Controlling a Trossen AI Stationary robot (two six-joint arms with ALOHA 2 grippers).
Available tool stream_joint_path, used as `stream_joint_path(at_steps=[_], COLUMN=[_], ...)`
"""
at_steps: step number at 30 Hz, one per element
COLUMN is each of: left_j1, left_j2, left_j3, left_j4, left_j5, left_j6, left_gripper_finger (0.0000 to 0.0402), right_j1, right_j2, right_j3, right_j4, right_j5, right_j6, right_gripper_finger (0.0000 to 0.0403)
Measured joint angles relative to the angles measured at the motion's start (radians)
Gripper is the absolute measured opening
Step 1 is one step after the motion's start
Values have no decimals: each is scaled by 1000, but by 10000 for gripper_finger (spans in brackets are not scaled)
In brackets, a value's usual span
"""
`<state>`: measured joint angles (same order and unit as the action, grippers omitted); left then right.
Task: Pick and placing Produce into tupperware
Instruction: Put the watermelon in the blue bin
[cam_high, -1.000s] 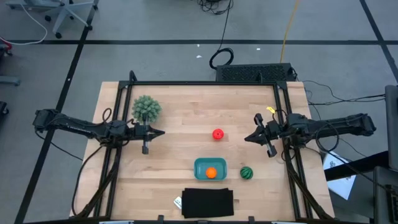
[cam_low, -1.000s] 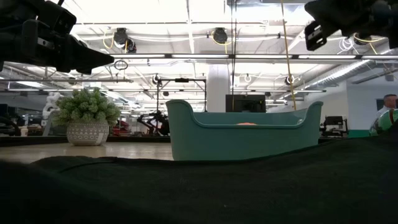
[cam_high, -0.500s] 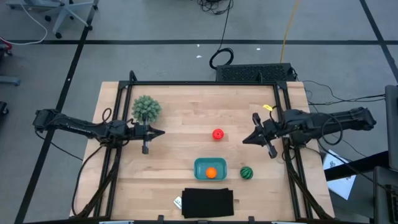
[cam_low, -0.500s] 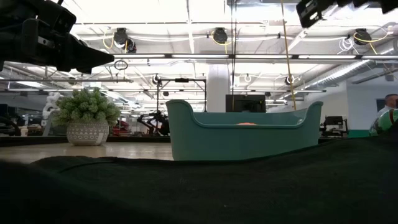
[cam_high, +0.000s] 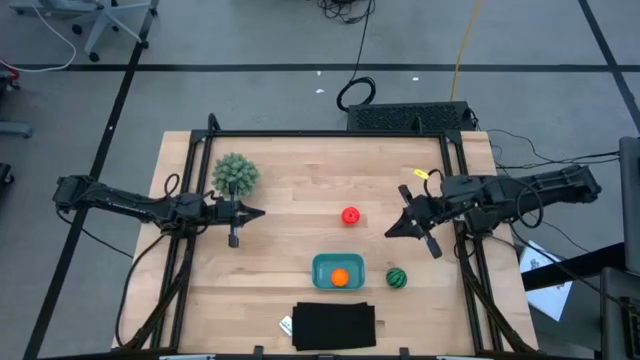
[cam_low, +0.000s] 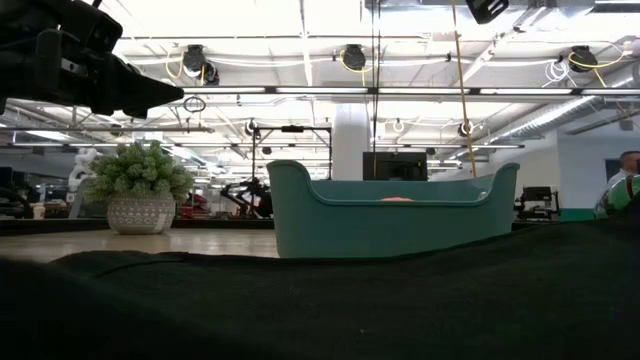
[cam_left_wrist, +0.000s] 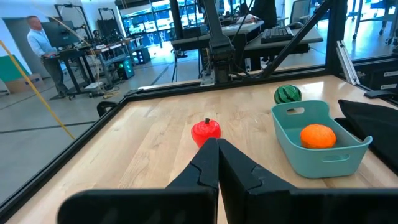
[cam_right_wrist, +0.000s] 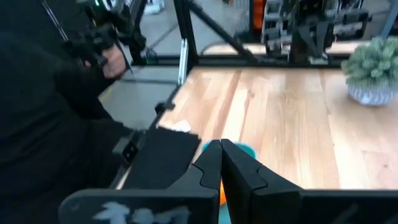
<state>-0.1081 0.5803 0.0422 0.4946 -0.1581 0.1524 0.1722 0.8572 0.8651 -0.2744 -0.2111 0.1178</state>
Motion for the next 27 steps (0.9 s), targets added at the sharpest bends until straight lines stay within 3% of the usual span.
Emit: stream_joint_path(at_steps=[14,20,27], left_j1=[0,0,0], left_j2=[0,0,0], left_j3=[0,0,0], left_j4=[0,0,-2], left_j5=[0,0,-1], left_j6=[0,0,1], left_gripper_finger=[1,1,1], right_j1=[5,71,144], right_j2=[151,247,325], right_j3=[181,279,342], right_j4=[-274,-480,-553], right_j5=[-1,-3,-3], right_j6=[14,-11,-28], right_gripper_finger=[0,0,0])
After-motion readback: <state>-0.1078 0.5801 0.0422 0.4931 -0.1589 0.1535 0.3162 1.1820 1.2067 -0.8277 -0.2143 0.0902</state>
